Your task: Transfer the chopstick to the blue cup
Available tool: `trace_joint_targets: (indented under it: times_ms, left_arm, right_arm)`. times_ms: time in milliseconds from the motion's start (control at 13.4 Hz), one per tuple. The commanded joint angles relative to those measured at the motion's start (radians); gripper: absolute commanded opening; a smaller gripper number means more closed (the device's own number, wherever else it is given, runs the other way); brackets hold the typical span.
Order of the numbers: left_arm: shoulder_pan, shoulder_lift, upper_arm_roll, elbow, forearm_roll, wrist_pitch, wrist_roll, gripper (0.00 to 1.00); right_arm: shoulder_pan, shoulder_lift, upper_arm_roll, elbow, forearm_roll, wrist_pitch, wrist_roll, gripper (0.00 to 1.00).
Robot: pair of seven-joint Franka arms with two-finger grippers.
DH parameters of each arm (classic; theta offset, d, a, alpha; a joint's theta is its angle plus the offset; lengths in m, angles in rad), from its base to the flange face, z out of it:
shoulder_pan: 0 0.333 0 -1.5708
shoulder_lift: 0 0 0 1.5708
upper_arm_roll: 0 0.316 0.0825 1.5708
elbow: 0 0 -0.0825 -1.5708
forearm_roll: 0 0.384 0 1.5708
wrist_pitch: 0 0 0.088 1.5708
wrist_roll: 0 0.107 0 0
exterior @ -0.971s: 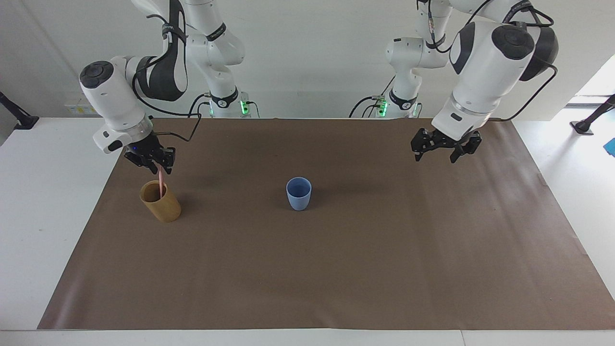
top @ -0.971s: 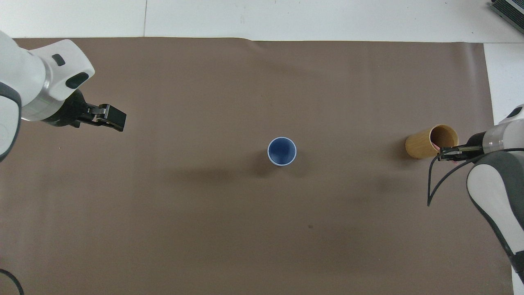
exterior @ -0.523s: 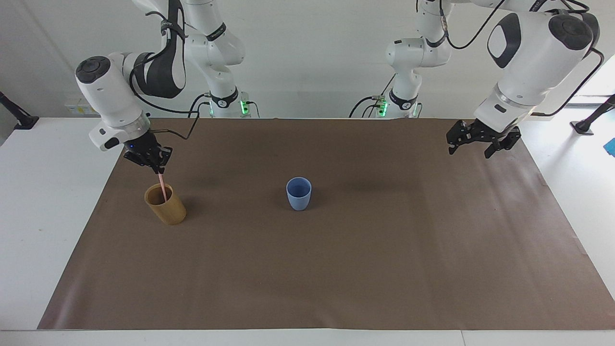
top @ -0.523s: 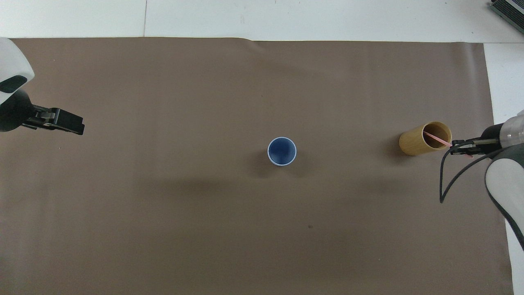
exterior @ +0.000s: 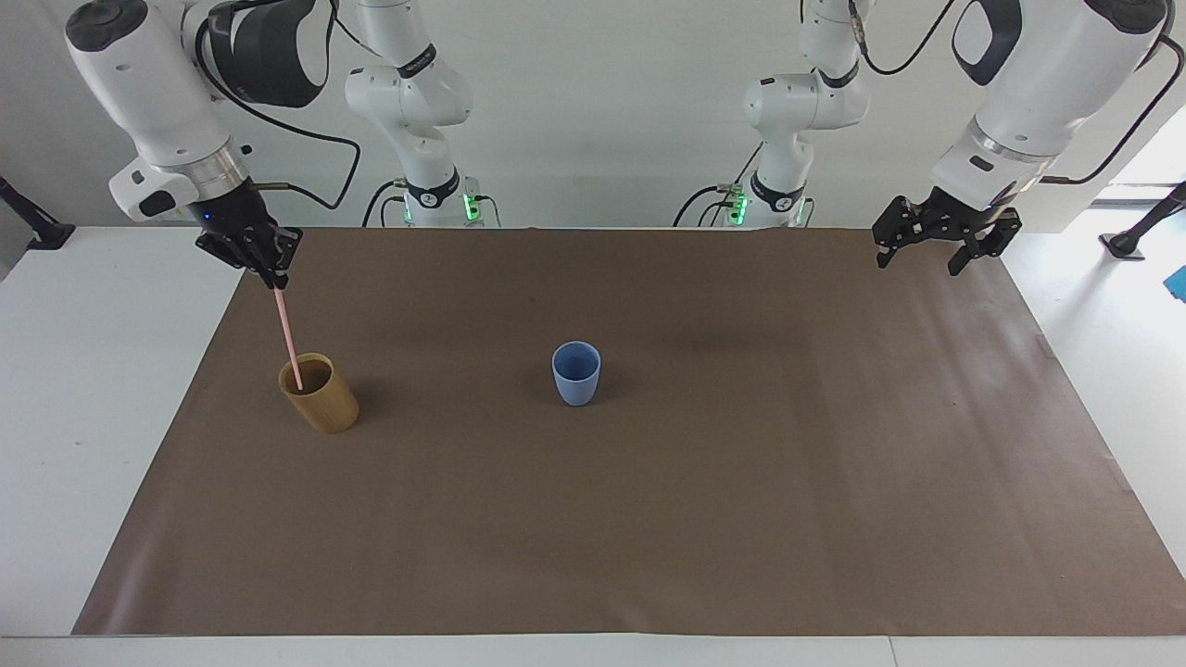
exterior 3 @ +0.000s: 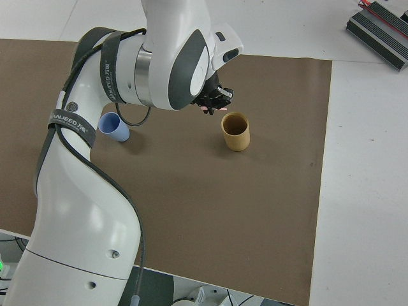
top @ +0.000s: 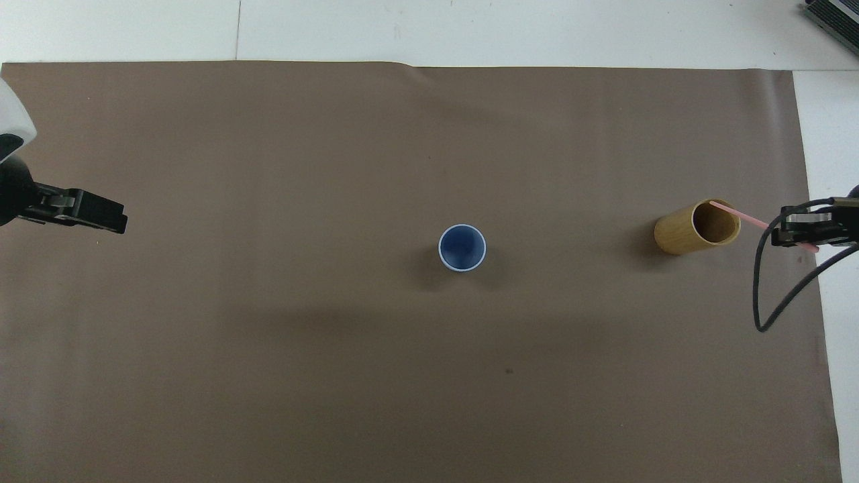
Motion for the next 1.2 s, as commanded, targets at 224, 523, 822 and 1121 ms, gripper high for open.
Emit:
trace_joint_targets:
  times_ms: [224, 523, 822, 1121]
  left_arm:
    - [0.015, -0.020, -0.009, -0.002, 0.002, -0.018, 0.008, 1.00]
    - [0.012, -0.020, -0.009, -0.002, 0.003, -0.018, 0.008, 1.00]
    - [0.013, -0.020, -0.009, -0.002, 0.003, -0.018, 0.008, 1.00]
    - [0.013, -0.020, -0.009, -0.002, 0.003, -0.018, 0.008, 1.00]
  right_arm:
    - [0.126, 0.022, 0.015, 0.022, 0.183, 0.039, 0.477, 0.00]
    - [0.251, 0.063, 0.017, 0.022, 0.274, 0.185, 0.848, 0.00]
    - [0.357, 0.108, 0.017, 0.022, 0.366, 0.267, 1.091, 0.00]
    - [0.404, 0.134, 0.020, -0.009, 0.445, 0.273, 1.142, 0.00]
